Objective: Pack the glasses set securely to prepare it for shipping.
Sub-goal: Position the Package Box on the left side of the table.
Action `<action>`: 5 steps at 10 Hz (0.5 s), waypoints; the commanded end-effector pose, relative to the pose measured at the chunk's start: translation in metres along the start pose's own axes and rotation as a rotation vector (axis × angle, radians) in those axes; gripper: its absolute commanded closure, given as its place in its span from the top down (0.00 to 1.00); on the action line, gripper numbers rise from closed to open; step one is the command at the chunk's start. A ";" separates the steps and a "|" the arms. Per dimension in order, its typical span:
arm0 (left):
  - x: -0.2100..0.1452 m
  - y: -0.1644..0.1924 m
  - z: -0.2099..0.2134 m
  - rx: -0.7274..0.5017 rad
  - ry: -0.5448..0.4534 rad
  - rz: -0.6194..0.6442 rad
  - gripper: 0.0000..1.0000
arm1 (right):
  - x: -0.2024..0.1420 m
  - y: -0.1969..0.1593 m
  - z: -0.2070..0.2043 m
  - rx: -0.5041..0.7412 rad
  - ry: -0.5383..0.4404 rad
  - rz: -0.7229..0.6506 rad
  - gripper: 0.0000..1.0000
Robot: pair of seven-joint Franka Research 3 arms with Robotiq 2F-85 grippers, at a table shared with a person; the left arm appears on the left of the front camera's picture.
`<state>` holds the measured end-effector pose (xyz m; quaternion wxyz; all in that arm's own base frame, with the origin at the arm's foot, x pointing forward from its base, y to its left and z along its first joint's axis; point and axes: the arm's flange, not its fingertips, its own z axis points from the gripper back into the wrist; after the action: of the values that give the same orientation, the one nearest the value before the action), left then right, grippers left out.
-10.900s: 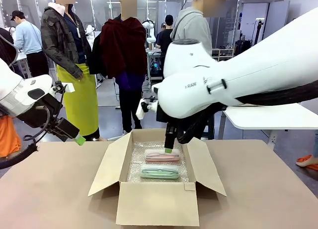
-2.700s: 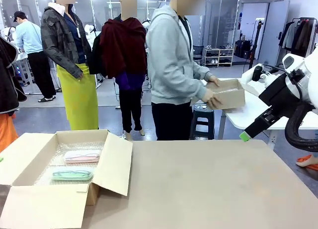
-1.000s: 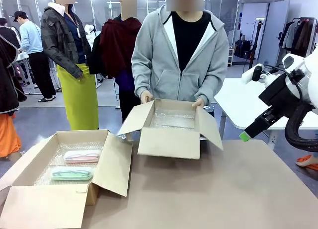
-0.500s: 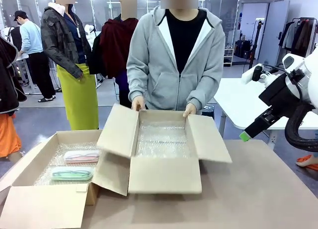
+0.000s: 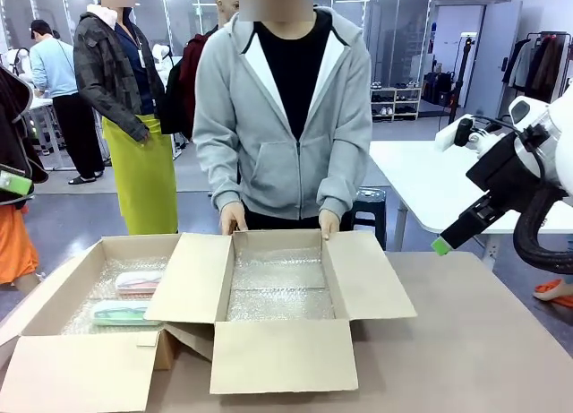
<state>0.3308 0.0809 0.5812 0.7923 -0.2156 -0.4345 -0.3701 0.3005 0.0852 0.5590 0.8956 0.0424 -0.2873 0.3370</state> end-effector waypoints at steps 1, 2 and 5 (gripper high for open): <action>-0.023 -0.025 -0.013 -0.022 -0.020 -0.095 1.00 | -0.001 0.002 0.000 -0.011 0.001 0.002 1.00; -0.026 -0.030 -0.017 -0.046 0.013 -0.112 1.00 | -0.001 0.002 0.000 -0.011 0.001 0.002 1.00; -0.030 -0.026 -0.022 -0.093 0.058 -0.114 1.00 | -0.001 0.002 0.000 -0.011 0.001 0.002 1.00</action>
<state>0.3101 0.0545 0.5425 0.7730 -0.2096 -0.4137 -0.4329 0.3005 0.0852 0.5590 0.8956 0.0424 -0.2872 0.3370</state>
